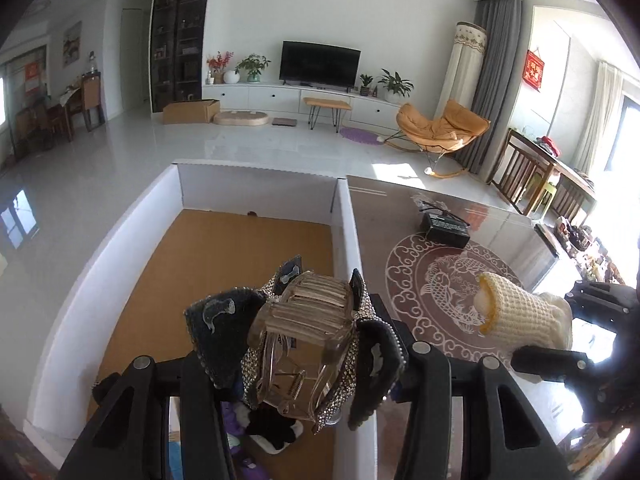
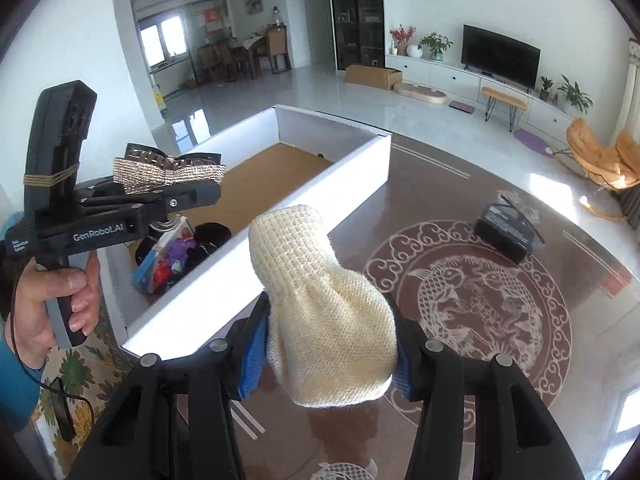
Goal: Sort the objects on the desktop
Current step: 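Carry bow clip and knitted cloth into the white box and open both tools, then return both open tools over the table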
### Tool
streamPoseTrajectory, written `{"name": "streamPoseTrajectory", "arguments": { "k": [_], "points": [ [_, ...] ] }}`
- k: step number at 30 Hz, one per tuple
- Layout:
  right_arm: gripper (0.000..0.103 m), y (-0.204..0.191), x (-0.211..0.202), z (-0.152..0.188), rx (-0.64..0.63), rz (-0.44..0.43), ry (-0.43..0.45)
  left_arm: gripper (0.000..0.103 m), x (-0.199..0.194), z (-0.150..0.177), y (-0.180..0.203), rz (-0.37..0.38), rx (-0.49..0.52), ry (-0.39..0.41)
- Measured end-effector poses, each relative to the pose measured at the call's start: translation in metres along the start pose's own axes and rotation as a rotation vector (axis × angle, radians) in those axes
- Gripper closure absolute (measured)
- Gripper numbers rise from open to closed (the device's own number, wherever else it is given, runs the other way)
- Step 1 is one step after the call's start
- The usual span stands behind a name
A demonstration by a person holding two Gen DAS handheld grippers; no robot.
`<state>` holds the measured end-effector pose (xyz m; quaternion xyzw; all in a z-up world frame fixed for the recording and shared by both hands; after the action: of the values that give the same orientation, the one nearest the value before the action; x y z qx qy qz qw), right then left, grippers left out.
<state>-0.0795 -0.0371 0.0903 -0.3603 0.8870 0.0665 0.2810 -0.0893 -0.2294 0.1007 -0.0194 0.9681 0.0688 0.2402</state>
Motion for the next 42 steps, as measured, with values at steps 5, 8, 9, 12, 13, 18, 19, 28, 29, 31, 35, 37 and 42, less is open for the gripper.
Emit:
{"name": "streamPoseTrajectory", "arguments": {
  "k": [5,8,9,12,13,18,19,28,29,31,35,37,42],
  "points": [
    [0.05,-0.104,0.06,-0.023,-0.066,-0.194,-0.006,0.054,0.015,0.026,-0.09,-0.164,-0.075,-0.114],
    [0.047,-0.143,0.1,-0.011,-0.063,-0.258,-0.067,0.051,0.029,0.048,-0.12,-0.221,-0.103,-0.207],
    [0.045,-0.15,0.113,-0.005,-0.056,-0.262,-0.093,0.043,0.034,0.055,-0.126,-0.235,-0.107,-0.24],
    [0.032,-0.16,0.138,0.009,-0.039,-0.27,-0.137,0.024,0.034,0.068,-0.131,-0.26,-0.109,-0.24],
    [0.027,-0.158,0.139,0.009,-0.027,-0.258,-0.127,0.022,0.031,0.068,-0.13,-0.276,-0.101,-0.222],
    [0.013,-0.117,0.104,0.004,0.059,-0.231,0.014,0.022,0.014,0.057,-0.109,-0.245,-0.139,-0.111],
    [0.009,-0.104,0.089,0.006,0.06,-0.205,0.06,0.022,0.009,0.053,-0.097,-0.224,-0.131,-0.088],
    [0.0,0.111,0.012,0.147,0.082,0.355,-0.014,0.0,-0.028,0.039,0.108,0.184,0.098,0.017],
    [0.0,0.136,0.001,0.164,0.123,0.403,-0.04,0.0,-0.027,0.045,0.133,0.235,0.12,0.002],
    [0.0,0.177,-0.025,0.19,0.203,0.477,-0.072,0.0,-0.015,0.065,0.179,0.337,0.151,-0.064],
    [0.0,0.223,-0.063,0.222,0.329,0.551,-0.102,0.0,0.038,0.121,0.241,0.34,0.233,-0.195],
    [0.0,0.23,-0.074,0.228,0.333,0.576,-0.078,0.0,0.065,0.143,0.255,0.289,0.236,-0.232],
    [0.0,0.226,-0.071,0.228,0.311,0.584,-0.078,0.0,0.102,0.16,0.255,0.178,0.202,-0.222]
  ]
}}
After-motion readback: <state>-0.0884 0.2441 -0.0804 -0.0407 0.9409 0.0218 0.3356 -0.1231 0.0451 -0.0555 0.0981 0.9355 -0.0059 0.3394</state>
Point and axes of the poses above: each gripper's, at about its wrist camera, not at the fingertips, and x roughly the way its jaws point, y to its right, z to its underside, the point moved 3 cm from there along x, roughly the way its jaws point, and after that the axes turned 15 degrees about y, right-handed, at the moved point
